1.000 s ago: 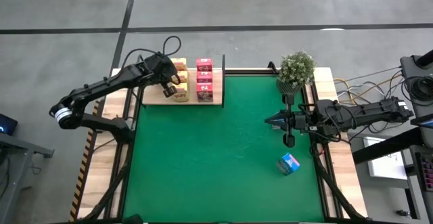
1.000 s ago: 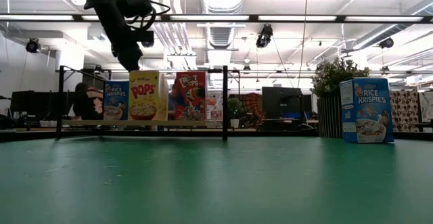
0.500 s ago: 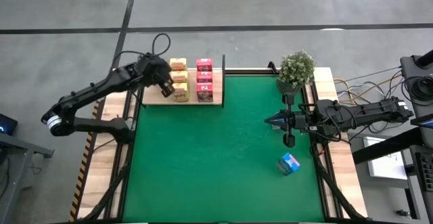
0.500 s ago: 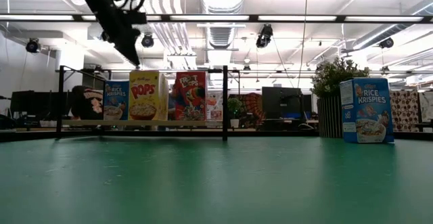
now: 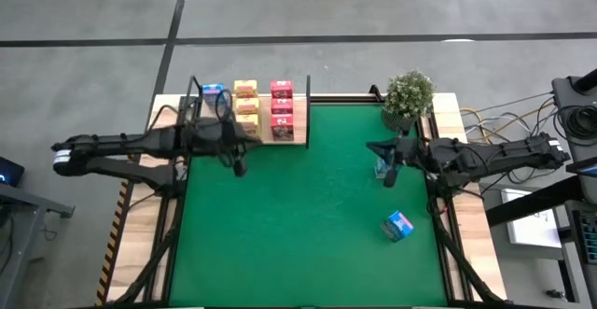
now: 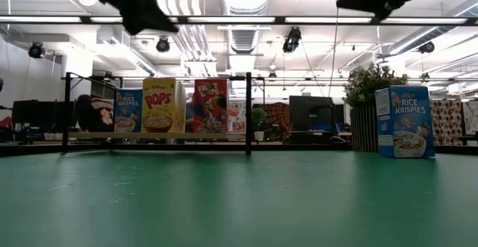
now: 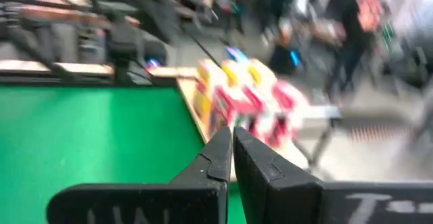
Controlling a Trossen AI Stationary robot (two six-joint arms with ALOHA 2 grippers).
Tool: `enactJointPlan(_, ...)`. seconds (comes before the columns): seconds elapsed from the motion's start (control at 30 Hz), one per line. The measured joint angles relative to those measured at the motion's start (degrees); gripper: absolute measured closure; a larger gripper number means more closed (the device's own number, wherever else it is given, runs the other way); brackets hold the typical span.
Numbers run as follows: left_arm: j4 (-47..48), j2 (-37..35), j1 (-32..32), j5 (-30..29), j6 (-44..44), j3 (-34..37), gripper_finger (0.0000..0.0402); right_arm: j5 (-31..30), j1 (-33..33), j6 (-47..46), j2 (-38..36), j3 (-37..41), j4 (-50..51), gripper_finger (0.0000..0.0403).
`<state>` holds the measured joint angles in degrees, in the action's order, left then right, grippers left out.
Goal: Stack cereal on shelf
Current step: Adjust the yellow cereal boxes on the shelf
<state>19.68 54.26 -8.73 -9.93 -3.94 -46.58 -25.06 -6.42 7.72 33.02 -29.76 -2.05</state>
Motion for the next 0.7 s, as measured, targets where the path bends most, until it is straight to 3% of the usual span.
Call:
enactJointPlan(0.1,-4.89,-0.03,5.64,-0.40,-0.75,0.86,0.0402,-1.90,0.57,-9.27,1.09,-4.83,12.81,0.0394)
enactJointPlan(0.23,-7.34,0.42,11.12,-5.16,0.47,0.42,0.0402,-1.42,1.24,-19.47,4.85,-13.38,34.37,0.0394)
enactJointPlan(0.37,-7.35,0.88,13.89,-10.94,1.47,-0.87,0.0402,1.83,2.56,-27.00,10.04,-22.31,53.81,0.0394)
enactJointPlan(0.47,-7.41,0.94,14.22,-12.07,2.11,-1.19,0.0402,4.49,4.24,-30.47,14.25,-27.61,65.64,0.0394)
enactJointPlan(0.57,-7.24,0.94,14.20,-12.14,2.14,-1.19,0.0402,8.89,5.93,-30.68,17.74,-30.99,74.44,0.0394)
enactJointPlan(0.7,-7.22,0.96,14.20,-12.16,2.07,-1.21,0.0402,12.43,6.80,-30.42,20.63,-33.06,78.46,0.0393)
